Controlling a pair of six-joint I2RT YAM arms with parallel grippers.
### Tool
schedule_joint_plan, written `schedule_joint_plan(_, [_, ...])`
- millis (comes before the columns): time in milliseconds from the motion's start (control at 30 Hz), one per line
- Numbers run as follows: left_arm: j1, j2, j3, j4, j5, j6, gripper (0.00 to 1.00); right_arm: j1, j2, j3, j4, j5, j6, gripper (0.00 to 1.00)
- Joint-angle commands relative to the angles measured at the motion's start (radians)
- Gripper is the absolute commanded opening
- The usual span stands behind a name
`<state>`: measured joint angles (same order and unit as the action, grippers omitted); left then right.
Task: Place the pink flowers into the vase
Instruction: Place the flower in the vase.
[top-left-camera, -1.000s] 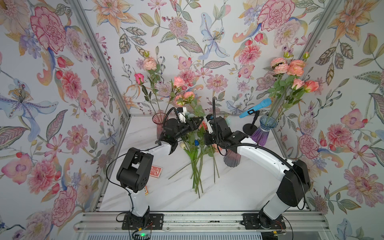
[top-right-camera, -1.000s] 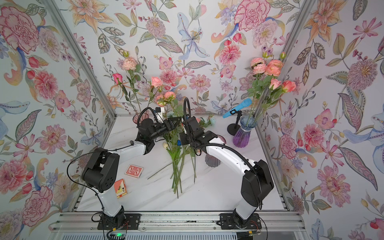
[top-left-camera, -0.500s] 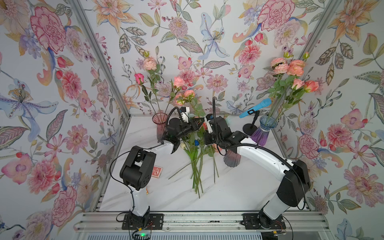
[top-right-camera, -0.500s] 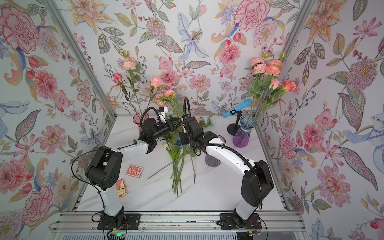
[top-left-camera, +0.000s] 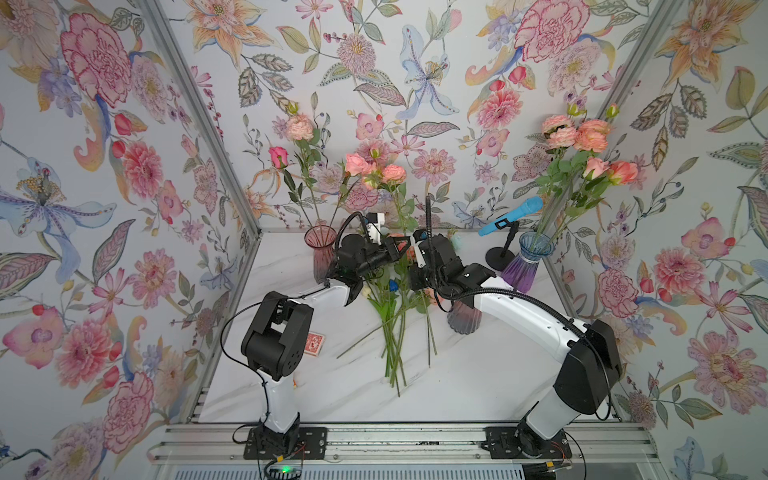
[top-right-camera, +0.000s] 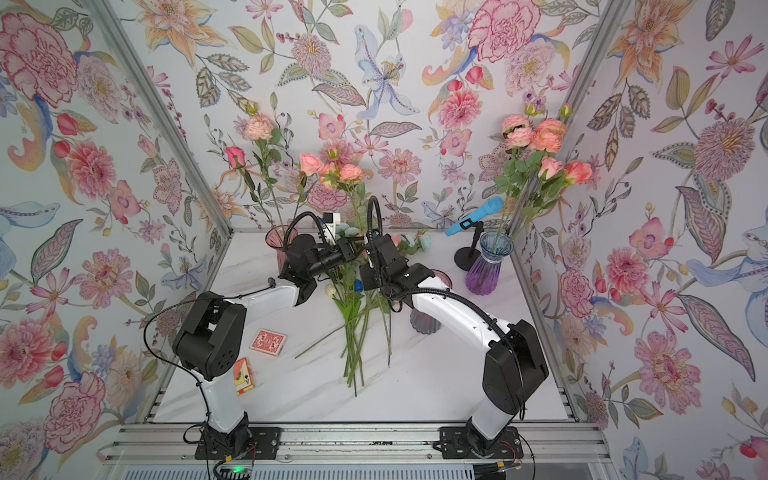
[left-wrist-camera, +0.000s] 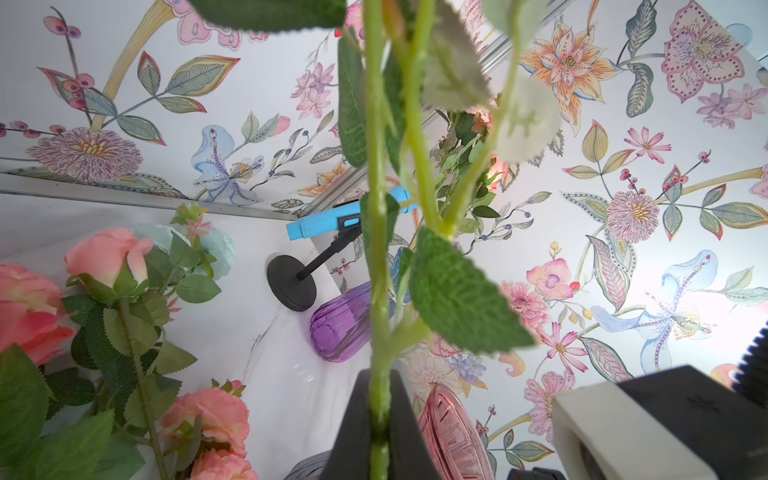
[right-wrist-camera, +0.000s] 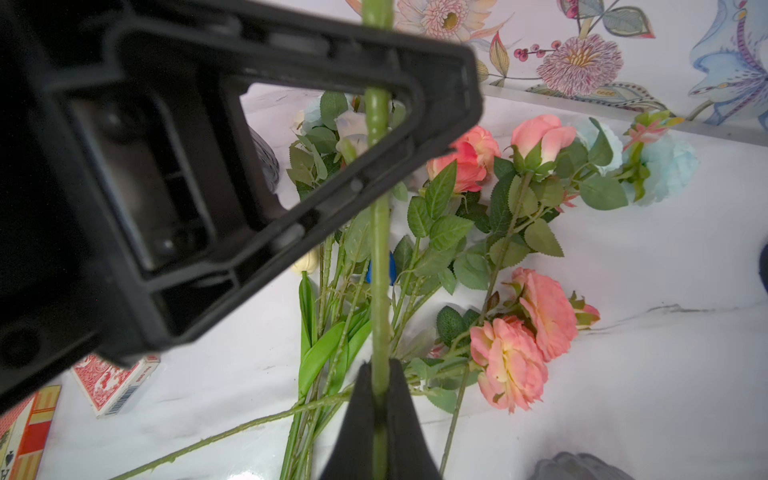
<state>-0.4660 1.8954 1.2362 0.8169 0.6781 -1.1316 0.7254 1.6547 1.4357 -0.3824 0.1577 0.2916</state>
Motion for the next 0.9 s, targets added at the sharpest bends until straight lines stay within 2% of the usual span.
schedule_joint_plan(0, [-0.014,0.022,0.048,-0.012,0.042,0.054,0.0,0.006,-0.044,-0.018,0.01,0.018,0.009,0.04])
schedule_joint_plan(167, [-0.019,0.034,0.083,-0.061,0.057,0.091,0.0,0.005,-0.064,-0.041,0.009,0.031,0.011,0.15])
schedule_joint_plan(267, [-0.025,0.044,0.118,-0.122,0.06,0.143,0.0,0.0,-0.081,-0.061,0.009,0.039,0.014,0.26])
schedule_joint_plan(333, [-0.031,0.049,0.144,-0.172,0.057,0.184,0.0,-0.006,-0.095,-0.077,0.01,0.043,0.018,0.29])
schedule_joint_plan(500, [-0.04,0.068,0.21,-0.272,0.062,0.269,0.0,-0.024,-0.127,-0.117,0.005,0.053,0.024,0.54])
schedule_joint_plan(567, [-0.043,0.082,0.245,-0.313,0.077,0.3,0.0,-0.033,-0.142,-0.132,0.004,0.053,0.024,0.6])
schedule_joint_plan(800, [-0.06,0.099,0.372,-0.485,0.05,0.453,0.0,-0.05,-0.181,-0.162,0.004,0.055,0.024,1.0])
schedule_joint_plan(867, [-0.06,0.094,0.408,-0.533,0.031,0.498,0.0,-0.056,-0.187,-0.168,0.004,0.053,0.024,0.99])
